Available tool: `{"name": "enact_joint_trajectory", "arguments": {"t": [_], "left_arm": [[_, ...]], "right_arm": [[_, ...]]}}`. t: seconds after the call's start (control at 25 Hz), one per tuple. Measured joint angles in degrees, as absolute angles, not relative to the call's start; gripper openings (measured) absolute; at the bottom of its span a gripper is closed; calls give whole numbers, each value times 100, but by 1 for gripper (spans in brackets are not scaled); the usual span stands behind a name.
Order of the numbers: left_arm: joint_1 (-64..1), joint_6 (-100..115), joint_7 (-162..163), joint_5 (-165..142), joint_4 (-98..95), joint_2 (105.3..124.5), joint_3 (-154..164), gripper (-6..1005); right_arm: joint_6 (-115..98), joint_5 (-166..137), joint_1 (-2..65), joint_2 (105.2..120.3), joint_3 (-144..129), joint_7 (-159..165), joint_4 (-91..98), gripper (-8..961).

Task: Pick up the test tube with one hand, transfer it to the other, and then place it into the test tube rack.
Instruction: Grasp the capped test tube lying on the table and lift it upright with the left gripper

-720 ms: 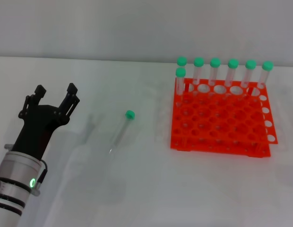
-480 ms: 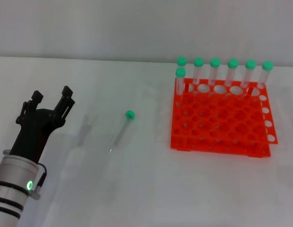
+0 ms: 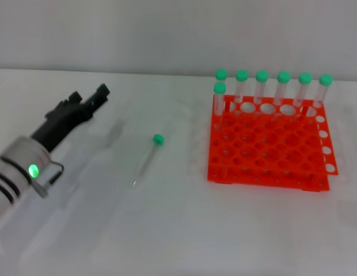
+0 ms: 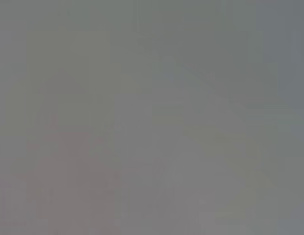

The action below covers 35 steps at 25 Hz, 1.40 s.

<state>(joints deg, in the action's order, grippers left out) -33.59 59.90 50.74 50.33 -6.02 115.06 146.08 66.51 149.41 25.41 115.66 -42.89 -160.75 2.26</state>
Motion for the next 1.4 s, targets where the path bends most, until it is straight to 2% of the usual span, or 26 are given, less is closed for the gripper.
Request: {"name": "enact_joint_trajectory", "arguments": {"t": [0.16, 0.36, 0.56, 0.8, 0.96, 1.0, 1.08, 1.12, 1.28, 1.4], "left_arm": [[-4137, 6104, 7571, 3315, 406, 11171, 14623, 890], [-5007, 6698, 10011, 1933, 1532, 10863, 15380, 890], [-5643, 7385, 11753, 1236, 2540, 10826, 16327, 889], [-6613, 7777, 13446, -989, 3012, 10771, 16314, 889], [-6978, 7866, 13805, -1830, 2990, 10795, 16312, 888], [-7275, 7866, 14056, -2512, 2925, 10901, 16311, 888], [-7398, 7845, 14134, -2780, 2905, 10967, 16309, 882], [-7506, 7817, 14193, -2990, 2888, 11063, 16309, 880], [-7704, 7636, 14323, -3396, 2805, 11319, 16306, 874], [-7771, 7410, 14410, -3682, 2567, 11431, 16304, 875]], "right_arm": [[6629, 14940, 2571, 11566, -4289, -16075, 229, 860], [6632, 14941, 2591, 11574, -4288, -16075, 229, 857], [6648, 14941, 2638, 11583, -4289, -16075, 229, 854], [6647, 14941, 2703, 11584, -4289, -16075, 229, 851], [6630, 14941, 2756, 11584, -4289, -16075, 229, 849], [6627, 14941, 2762, 11587, -4289, -16075, 229, 848], [6623, 14941, 2767, 11589, -4289, -16075, 228, 847], [6622, 14941, 2770, 11590, -4289, -16075, 229, 847], [6619, 14941, 2781, 11591, -4289, -16075, 229, 845], [6618, 14941, 2799, 11587, -4289, -16075, 228, 843]]}}
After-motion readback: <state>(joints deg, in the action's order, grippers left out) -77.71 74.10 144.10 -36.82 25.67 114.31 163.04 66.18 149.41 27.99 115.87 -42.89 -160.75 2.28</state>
